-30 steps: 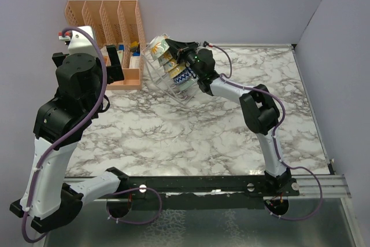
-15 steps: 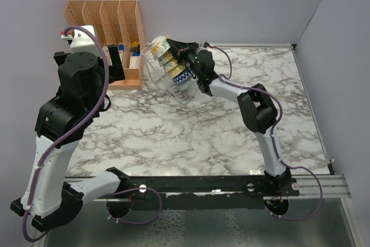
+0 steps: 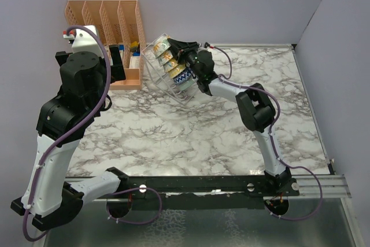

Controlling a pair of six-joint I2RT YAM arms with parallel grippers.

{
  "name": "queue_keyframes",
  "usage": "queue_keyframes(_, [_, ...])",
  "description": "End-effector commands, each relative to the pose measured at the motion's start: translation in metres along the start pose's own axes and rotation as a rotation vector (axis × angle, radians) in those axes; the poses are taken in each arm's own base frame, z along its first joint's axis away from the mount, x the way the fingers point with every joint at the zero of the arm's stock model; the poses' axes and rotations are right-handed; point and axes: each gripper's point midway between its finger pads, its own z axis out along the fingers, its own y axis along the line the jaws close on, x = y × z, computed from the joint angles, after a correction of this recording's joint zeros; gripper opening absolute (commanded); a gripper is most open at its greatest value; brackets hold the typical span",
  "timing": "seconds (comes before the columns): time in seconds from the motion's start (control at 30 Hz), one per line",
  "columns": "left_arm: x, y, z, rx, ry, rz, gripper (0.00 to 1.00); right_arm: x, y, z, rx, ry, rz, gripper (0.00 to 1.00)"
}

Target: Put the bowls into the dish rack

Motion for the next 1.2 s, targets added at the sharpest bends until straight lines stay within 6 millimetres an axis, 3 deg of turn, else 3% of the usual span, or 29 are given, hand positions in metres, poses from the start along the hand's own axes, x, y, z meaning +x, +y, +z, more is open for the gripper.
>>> queue_keyframes(0.0, [-0.003, 0.000, 0.001, -0.008, -0.016, 0.000, 0.99, -0.010, 0.001, -0.002, 0.005, -0.042, -0.023, 0.20])
queue_keyframes(0.4, [-0.004, 0.001, 0.000, -0.005, -0.016, -0.007, 0.99, -0.017, -0.005, -0.016, 0.076, -0.059, -0.004, 0.32])
queue_keyframes(1.17, [0.001, -0.008, 0.004, 0.020, 0.002, -0.013, 0.99, -0.028, 0.013, -0.053, 0.171, -0.065, -0.021, 0.33])
